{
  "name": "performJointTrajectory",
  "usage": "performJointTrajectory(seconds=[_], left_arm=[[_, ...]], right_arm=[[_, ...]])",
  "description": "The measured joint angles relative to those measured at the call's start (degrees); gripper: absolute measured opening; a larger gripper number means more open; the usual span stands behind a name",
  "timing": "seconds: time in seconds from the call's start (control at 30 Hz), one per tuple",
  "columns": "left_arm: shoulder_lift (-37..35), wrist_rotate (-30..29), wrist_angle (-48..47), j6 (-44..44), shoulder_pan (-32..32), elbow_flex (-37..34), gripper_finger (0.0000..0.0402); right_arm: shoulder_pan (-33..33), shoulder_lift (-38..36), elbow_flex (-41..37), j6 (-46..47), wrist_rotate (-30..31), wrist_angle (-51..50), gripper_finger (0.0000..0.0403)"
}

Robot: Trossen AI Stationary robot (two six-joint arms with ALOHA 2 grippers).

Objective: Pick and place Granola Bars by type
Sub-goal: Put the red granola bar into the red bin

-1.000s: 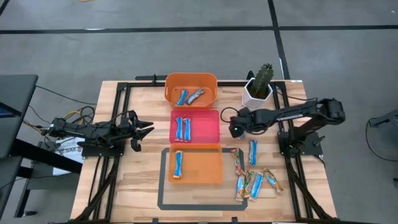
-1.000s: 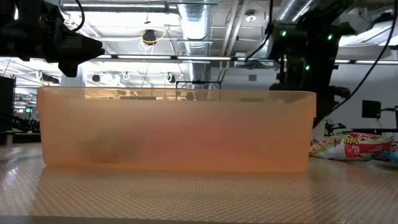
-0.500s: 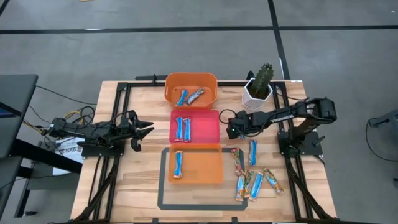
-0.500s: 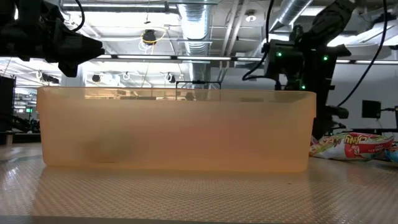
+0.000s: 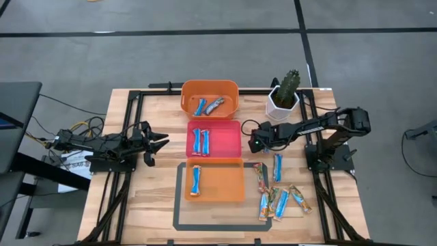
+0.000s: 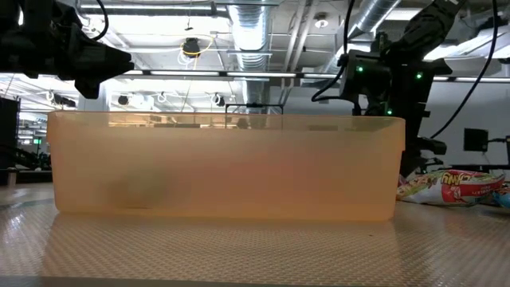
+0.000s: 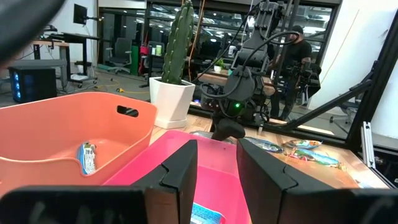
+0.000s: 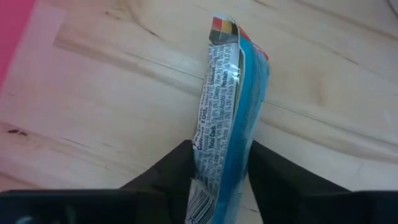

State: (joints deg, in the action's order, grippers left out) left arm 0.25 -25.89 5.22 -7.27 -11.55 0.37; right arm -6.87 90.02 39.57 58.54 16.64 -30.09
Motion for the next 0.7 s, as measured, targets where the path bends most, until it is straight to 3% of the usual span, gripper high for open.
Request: performJointTrajectory(seconds=[0.3, 0.7], left_arm=[[0.0, 0.0, -0.01, 0.0, 0.02, -0.01, 0.0105], [0.0, 0.0, 0.0, -0.02, 0.01, -0.01, 0.0105]], right_arm=[[-0.02, -0.44, -0.12, -0.02, 0.05, 0.72, 0.0078], [-0.02, -9.45, -0.35, 1.44, -3.27, 0.42, 0.0067]])
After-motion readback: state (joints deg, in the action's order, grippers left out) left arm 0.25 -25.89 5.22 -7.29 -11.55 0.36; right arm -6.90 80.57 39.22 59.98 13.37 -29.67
